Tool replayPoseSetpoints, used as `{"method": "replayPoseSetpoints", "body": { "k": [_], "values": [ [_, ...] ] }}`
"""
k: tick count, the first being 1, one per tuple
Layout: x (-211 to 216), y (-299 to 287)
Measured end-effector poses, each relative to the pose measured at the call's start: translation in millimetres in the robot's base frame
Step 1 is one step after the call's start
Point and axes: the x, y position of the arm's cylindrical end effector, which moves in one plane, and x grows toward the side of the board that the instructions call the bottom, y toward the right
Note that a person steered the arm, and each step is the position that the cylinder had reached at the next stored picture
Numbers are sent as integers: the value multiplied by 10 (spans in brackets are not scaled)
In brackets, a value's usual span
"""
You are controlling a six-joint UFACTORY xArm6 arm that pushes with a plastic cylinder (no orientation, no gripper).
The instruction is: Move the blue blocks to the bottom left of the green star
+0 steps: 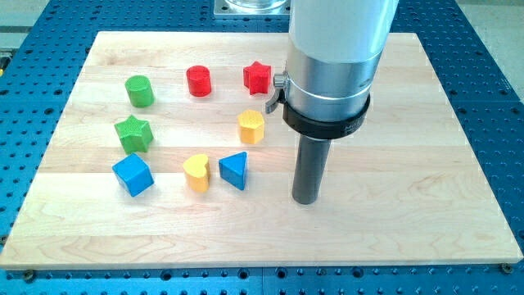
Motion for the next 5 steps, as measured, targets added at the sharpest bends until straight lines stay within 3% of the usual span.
{"method": "replayPoseSetpoints", "body": {
  "k": [3, 4, 5],
  "values": [
    [66, -44],
    [254, -642],
    [-75, -579]
  ]
}}
